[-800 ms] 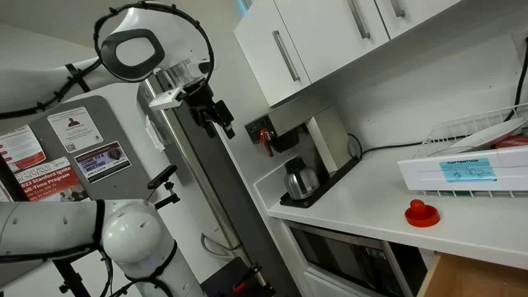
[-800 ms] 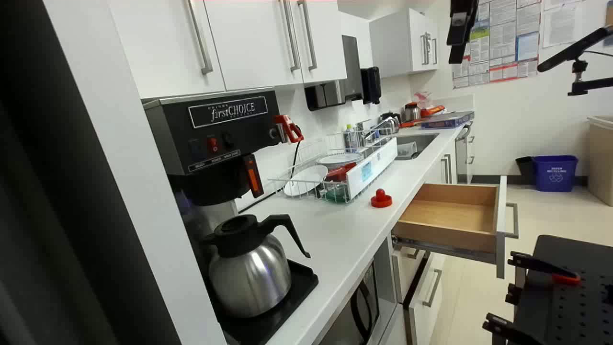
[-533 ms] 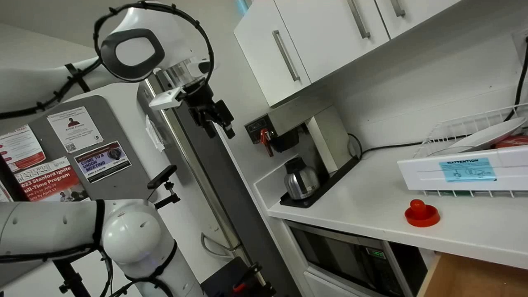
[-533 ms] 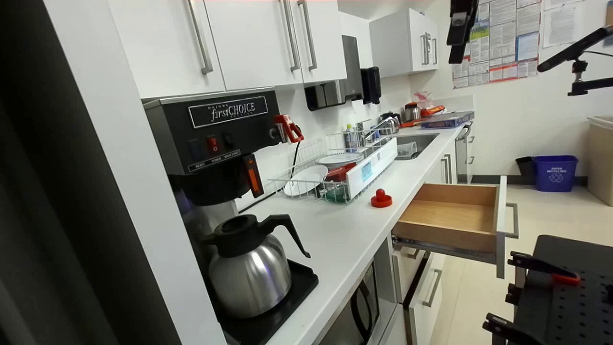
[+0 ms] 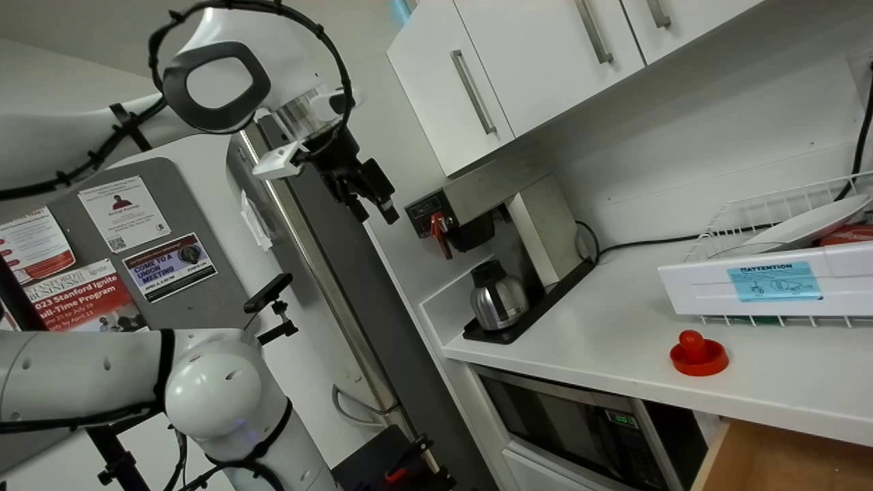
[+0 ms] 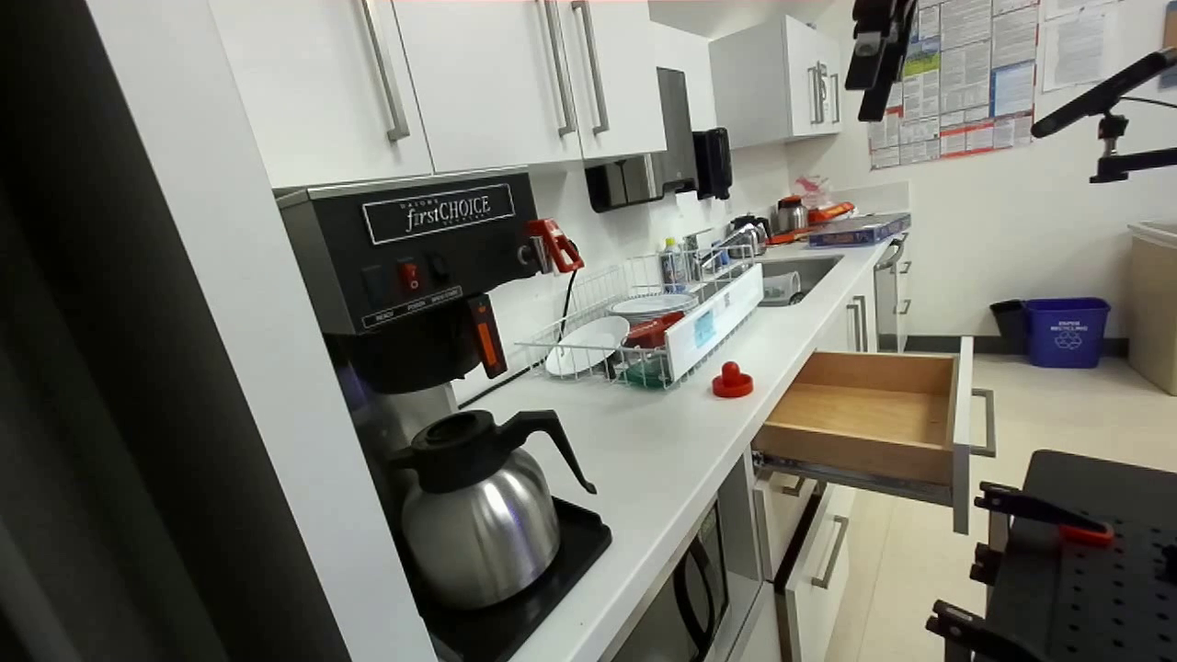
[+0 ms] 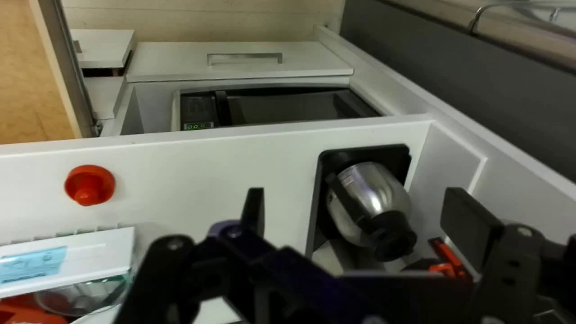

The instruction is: Close the open drawer.

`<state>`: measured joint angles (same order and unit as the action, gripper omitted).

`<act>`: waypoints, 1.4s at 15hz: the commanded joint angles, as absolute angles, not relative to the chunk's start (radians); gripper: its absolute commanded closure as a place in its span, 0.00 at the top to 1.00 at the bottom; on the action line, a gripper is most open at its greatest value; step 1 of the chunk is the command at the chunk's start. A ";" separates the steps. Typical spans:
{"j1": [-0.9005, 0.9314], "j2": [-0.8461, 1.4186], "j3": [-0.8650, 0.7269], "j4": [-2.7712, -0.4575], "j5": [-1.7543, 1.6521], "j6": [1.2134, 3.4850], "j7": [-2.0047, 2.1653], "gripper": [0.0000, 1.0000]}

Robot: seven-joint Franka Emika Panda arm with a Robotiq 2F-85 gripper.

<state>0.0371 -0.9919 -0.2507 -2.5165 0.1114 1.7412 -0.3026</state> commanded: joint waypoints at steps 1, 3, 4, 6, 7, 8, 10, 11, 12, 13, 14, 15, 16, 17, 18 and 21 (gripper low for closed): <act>-0.081 -0.953 -0.328 -2.562 0.060 1.875 -0.299 1.00; -0.151 -0.924 -0.390 -2.601 0.021 1.948 -0.298 1.00; -0.186 -0.905 -0.423 -2.624 0.002 1.986 -0.299 1.00; -0.256 -0.857 -0.490 -2.667 -0.030 2.055 -0.296 1.00; -0.289 -0.825 -0.527 -2.693 -0.041 2.100 -0.297 1.00; -0.323 -0.794 -0.555 -2.714 -0.051 2.145 -0.295 1.00; -0.380 -0.722 -0.607 -2.755 -0.063 2.245 -0.289 1.00; -0.405 -0.682 -0.628 -2.772 -0.069 2.295 -0.284 1.00; -0.429 -0.640 -0.646 -2.787 -0.072 2.346 -0.277 1.00; -0.448 -0.598 -0.653 -2.796 -0.070 2.387 -0.262 1.00; -0.470 -0.571 -0.622 -2.783 -0.089 2.324 -0.243 1.00; -0.449 -0.638 -0.646 -2.789 -0.049 2.325 -0.312 1.00; -0.463 -0.606 -0.642 -2.789 -0.055 2.326 -0.302 1.00; -0.468 -0.582 -0.637 -2.786 -0.056 2.326 -0.298 1.00; -0.469 -0.568 -0.631 -2.784 -0.056 2.326 -0.295 1.00; -0.469 -0.561 -0.621 -2.783 -0.055 2.326 -0.283 1.00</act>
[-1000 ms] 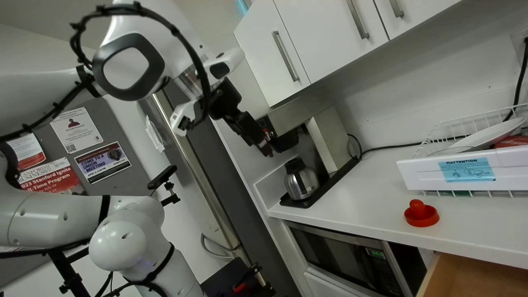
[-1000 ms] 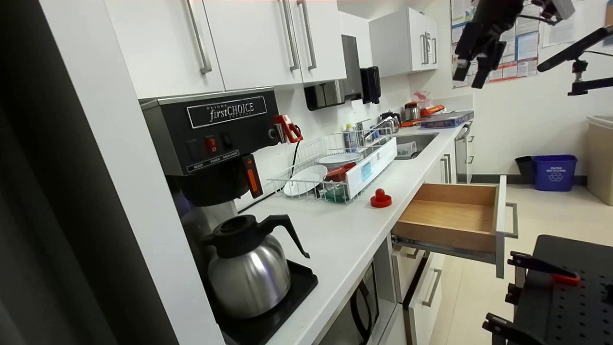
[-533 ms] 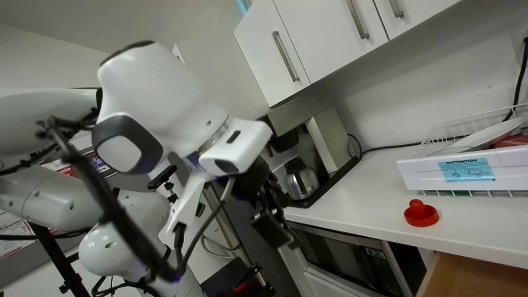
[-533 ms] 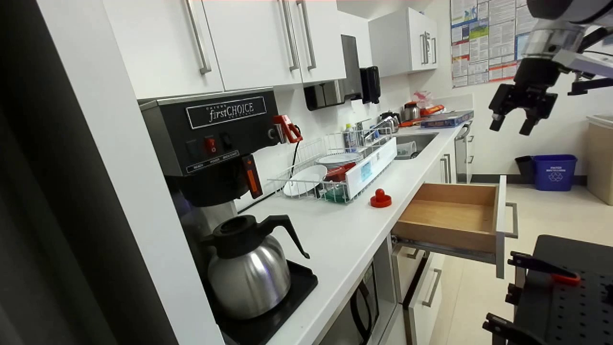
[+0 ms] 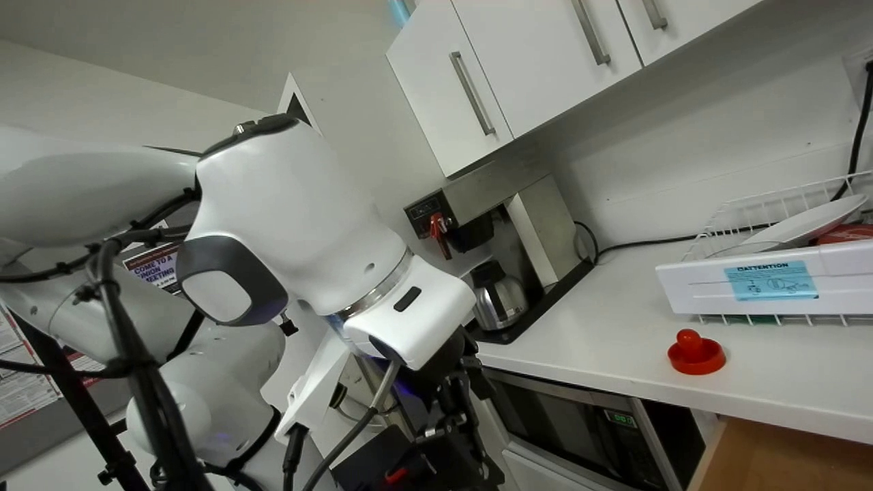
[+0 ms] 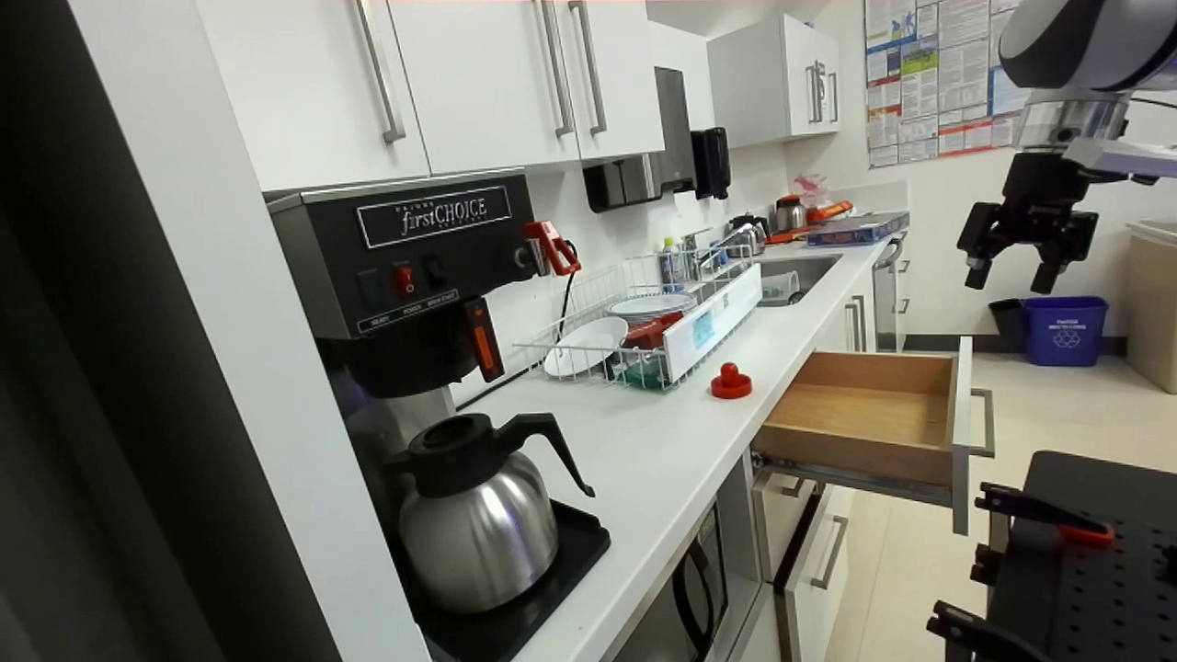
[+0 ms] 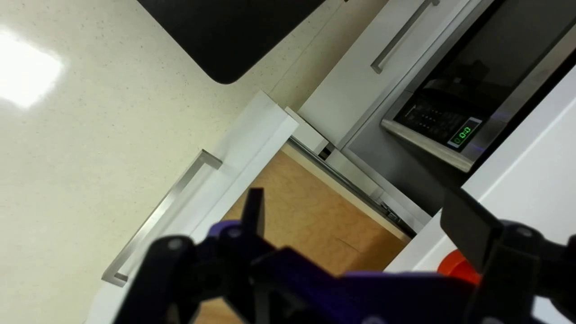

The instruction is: Close the open drawer.

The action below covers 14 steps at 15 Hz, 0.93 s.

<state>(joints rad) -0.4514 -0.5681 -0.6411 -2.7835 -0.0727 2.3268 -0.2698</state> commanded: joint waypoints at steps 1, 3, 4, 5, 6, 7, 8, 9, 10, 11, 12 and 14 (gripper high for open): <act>-0.470 -0.561 -0.621 -2.783 -0.055 2.326 -0.282 1.00; -0.444 -0.504 -0.661 -2.762 -0.012 2.353 -0.297 1.00; -0.434 -0.469 -0.688 -2.751 0.012 2.364 -0.312 1.00; -0.426 -0.442 -0.708 -2.743 0.033 2.373 -0.321 1.00; -0.416 -0.411 -0.736 -2.738 0.059 2.396 -0.341 1.00; -0.403 -0.373 -0.766 -2.728 0.089 2.415 -0.356 0.96; -0.384 -0.341 -0.799 -2.722 0.122 2.437 -0.379 0.73; -0.362 -0.300 -0.834 -2.713 0.159 2.463 -0.399 0.72; -0.335 -0.260 -0.871 -2.703 0.200 2.484 -0.422 0.66; -0.302 -0.218 -0.911 -2.691 0.250 2.501 -0.447 0.58; -0.272 -0.181 -0.944 -2.680 0.297 2.514 -0.468 0.49; -0.190 -0.090 -1.019 -2.649 0.431 2.525 -0.531 0.34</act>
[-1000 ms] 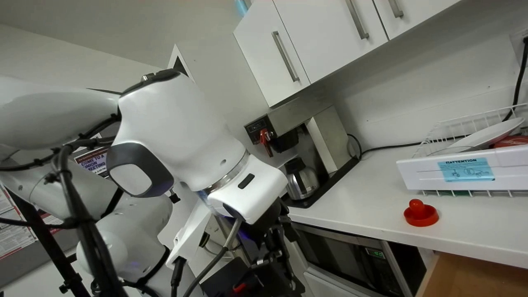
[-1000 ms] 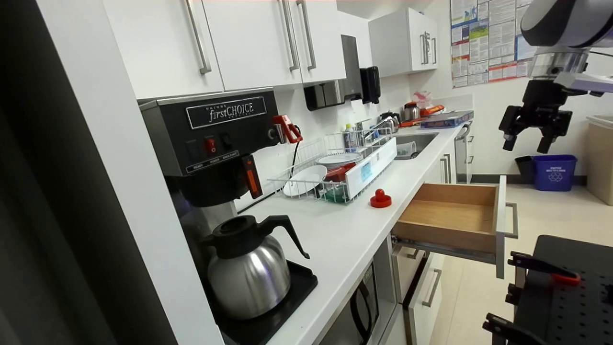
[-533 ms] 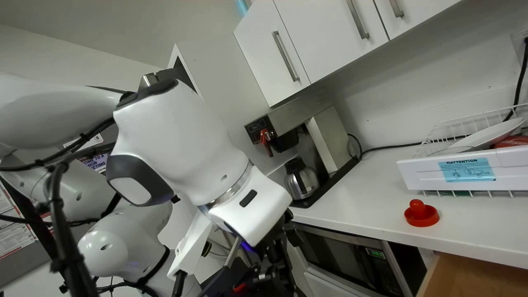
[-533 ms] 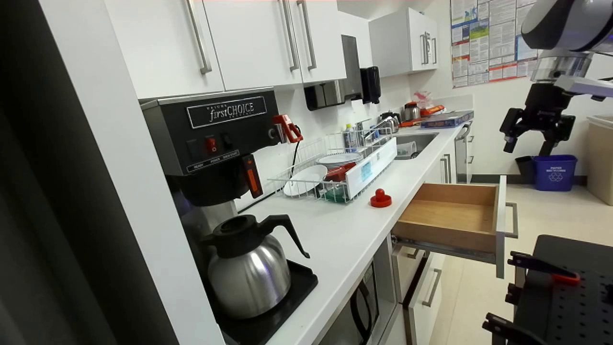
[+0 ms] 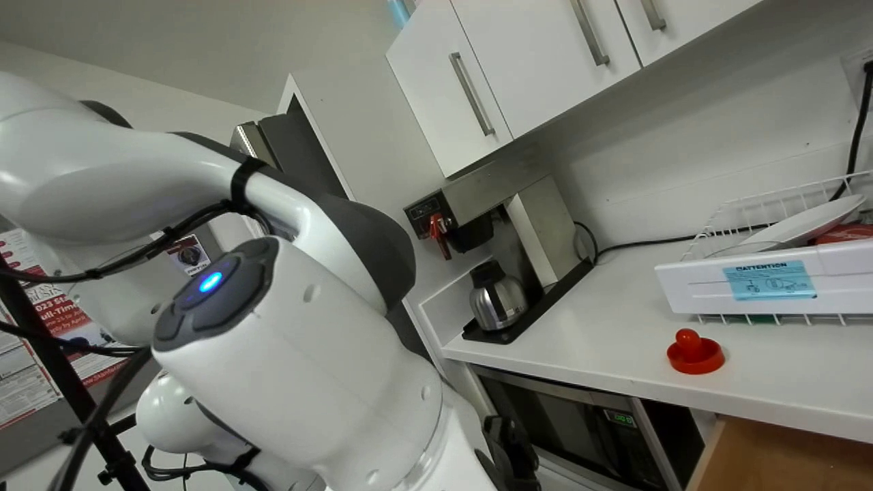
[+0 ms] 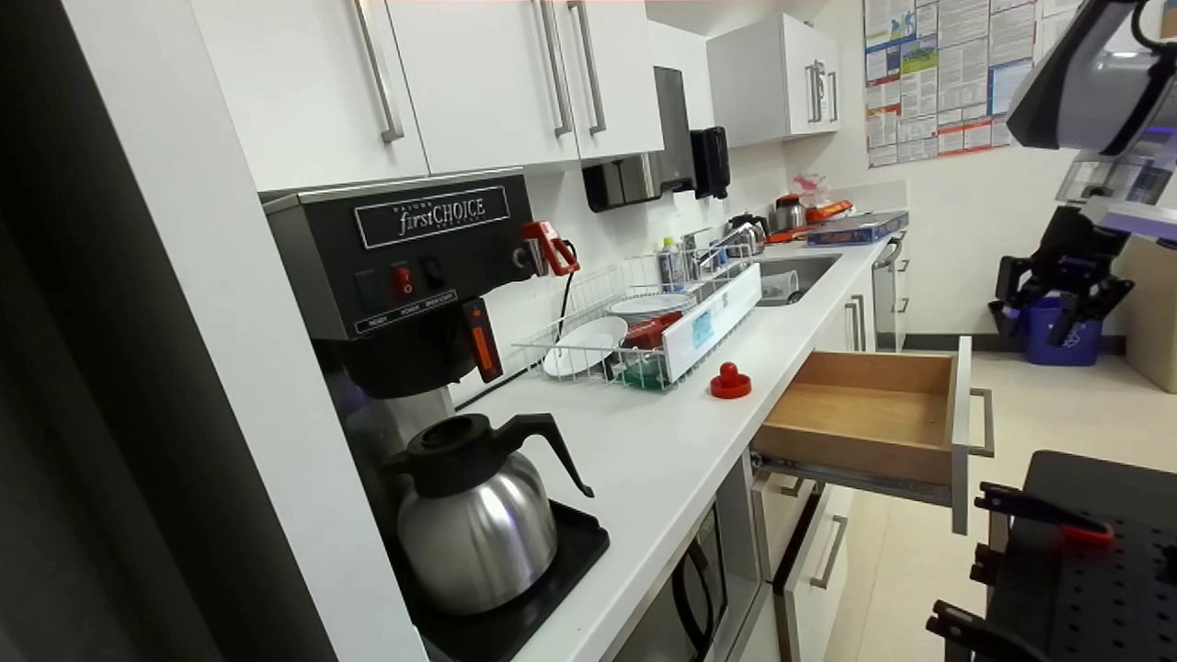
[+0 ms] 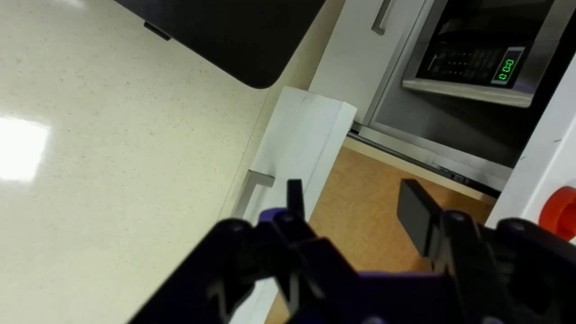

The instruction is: Close the open drawer.

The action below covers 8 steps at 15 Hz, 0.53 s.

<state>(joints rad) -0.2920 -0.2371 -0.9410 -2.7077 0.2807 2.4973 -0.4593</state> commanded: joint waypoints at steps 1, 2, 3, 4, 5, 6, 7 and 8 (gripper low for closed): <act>-0.159 -0.045 -1.044 -2.635 0.495 2.525 -0.563 0.27; -0.132 0.001 -1.064 -2.619 0.568 2.526 -0.601 0.19; -0.120 0.051 -1.073 -2.600 0.633 2.508 -0.627 0.12; -0.117 0.101 -1.070 -2.584 0.699 2.500 -0.654 0.03; -0.126 0.152 -1.057 -2.566 0.758 2.488 -0.677 0.00; -0.144 0.206 -1.033 -2.548 0.818 2.483 -0.699 0.00; -0.166 0.261 -1.003 -2.529 0.873 2.479 -0.721 0.00; -0.188 0.315 -0.971 -2.508 0.922 2.473 -0.737 0.00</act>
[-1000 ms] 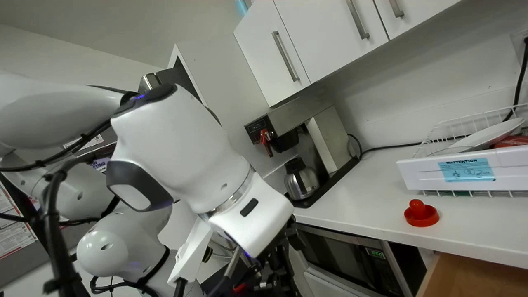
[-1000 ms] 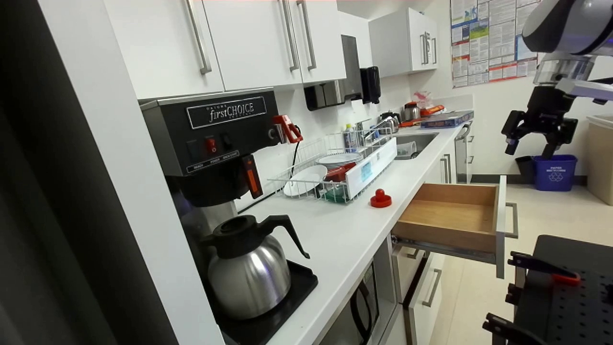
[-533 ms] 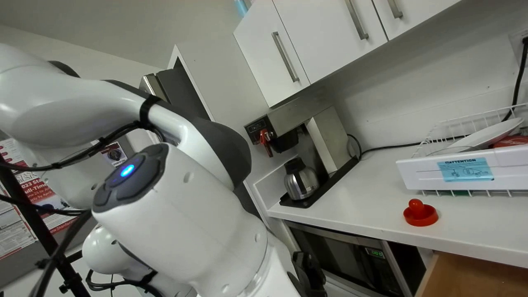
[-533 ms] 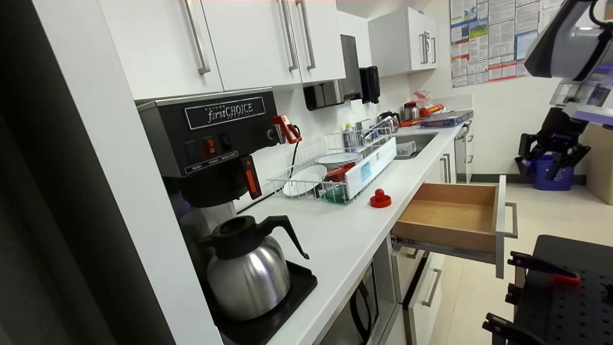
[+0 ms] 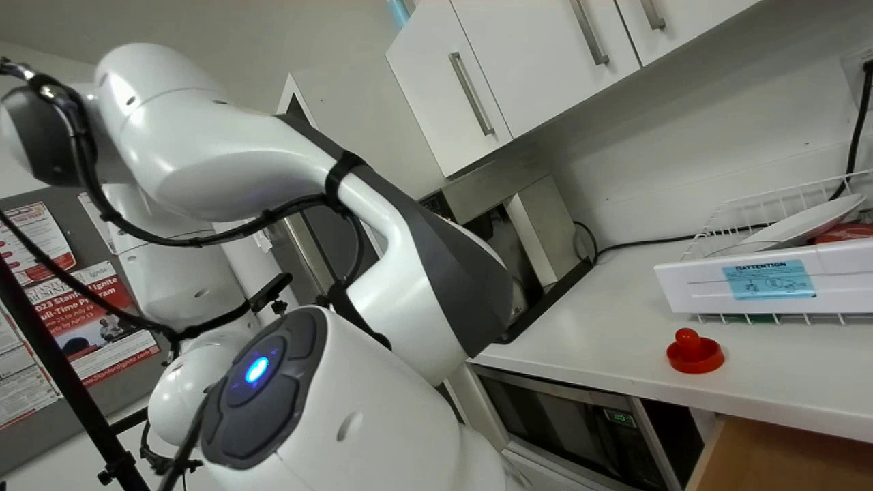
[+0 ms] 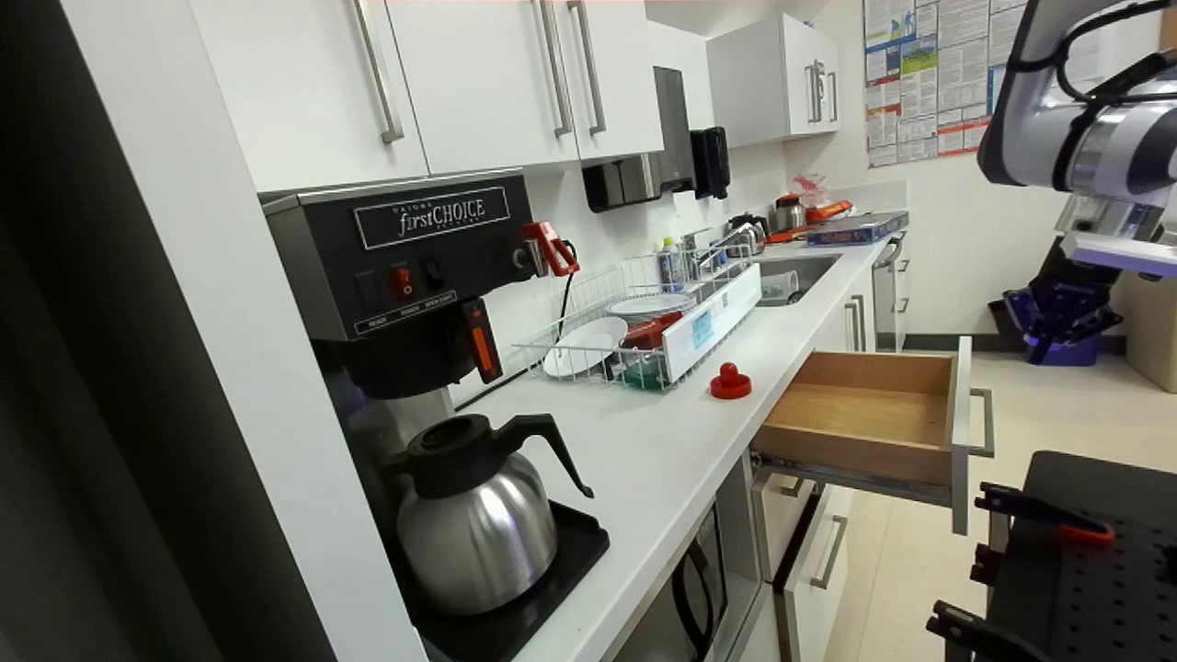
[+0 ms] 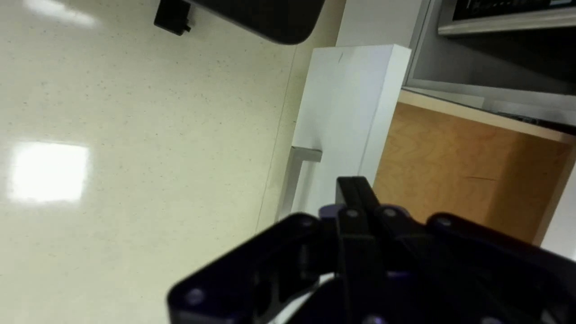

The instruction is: Close the open drawer.

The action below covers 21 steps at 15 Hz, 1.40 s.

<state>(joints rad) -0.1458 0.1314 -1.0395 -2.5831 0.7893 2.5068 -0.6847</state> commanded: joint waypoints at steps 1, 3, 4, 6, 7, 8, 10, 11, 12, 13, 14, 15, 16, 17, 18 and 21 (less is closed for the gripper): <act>-0.212 0.369 -0.935 -2.489 0.964 2.476 -0.750 0.00; -0.357 0.423 -0.772 -2.449 0.960 2.514 -0.717 0.00; -0.393 0.462 -0.728 -2.421 0.955 2.520 -0.708 0.00; -0.488 0.519 -0.622 -2.369 0.939 2.540 -0.696 0.00; -0.529 0.536 -0.581 -2.349 0.937 2.557 -0.696 0.00; -0.571 0.547 -0.540 -2.330 0.946 2.575 -0.704 0.00; -0.652 0.556 -0.462 -2.301 0.969 2.605 -0.729 0.00; -0.695 0.556 -0.420 -2.289 0.984 2.618 -0.742 0.00; -0.731 0.551 -0.386 -2.280 0.999 2.624 -0.754 0.00; -0.767 0.549 -0.353 -2.270 1.022 2.623 -0.767 0.00; -0.798 0.547 -0.325 -2.261 1.045 2.618 -0.777 0.00; -0.826 0.548 -0.301 -2.248 1.069 2.597 -0.785 0.00; -0.851 0.549 -0.280 -2.239 1.093 2.574 -0.784 0.00; -0.870 0.552 -0.262 -2.232 1.122 2.556 -0.786 0.00; -0.887 0.553 -0.243 -2.225 1.155 2.540 -0.793 0.00; -0.905 0.550 -0.210 -2.215 1.247 2.462 -0.798 0.00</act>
<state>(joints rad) -0.8761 0.5630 -0.2459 -2.2261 1.1641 2.5374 -0.7646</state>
